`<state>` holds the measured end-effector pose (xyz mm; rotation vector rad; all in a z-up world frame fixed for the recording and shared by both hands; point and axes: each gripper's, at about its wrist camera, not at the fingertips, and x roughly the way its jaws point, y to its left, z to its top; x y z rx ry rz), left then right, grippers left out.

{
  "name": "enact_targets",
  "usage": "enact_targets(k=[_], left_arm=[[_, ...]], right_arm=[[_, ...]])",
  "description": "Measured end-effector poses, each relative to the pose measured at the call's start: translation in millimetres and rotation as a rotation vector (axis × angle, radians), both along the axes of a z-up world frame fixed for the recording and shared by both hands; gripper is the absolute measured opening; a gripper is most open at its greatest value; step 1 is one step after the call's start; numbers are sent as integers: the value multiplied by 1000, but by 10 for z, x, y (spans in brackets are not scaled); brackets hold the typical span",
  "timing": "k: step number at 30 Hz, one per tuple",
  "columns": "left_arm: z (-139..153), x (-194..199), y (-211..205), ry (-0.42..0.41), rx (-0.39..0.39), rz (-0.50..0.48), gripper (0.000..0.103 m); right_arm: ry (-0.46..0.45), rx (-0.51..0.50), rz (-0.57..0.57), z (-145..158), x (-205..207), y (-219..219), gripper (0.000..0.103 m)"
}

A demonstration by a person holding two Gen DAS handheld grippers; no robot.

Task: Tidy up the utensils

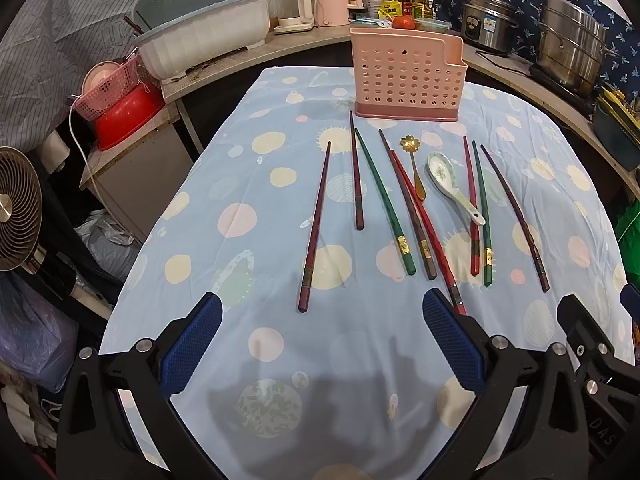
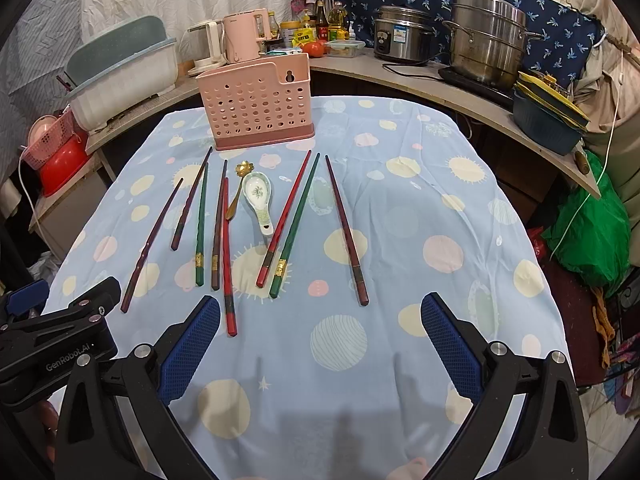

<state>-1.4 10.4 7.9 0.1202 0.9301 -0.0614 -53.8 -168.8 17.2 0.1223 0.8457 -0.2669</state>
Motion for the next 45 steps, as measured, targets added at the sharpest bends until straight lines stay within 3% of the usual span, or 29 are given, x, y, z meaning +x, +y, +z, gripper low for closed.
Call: enact_targets(k=[45], left_arm=[[8,8,-24,1,-2,-2,96]], right_arm=[[-3,3,4,2,9,9,97]])
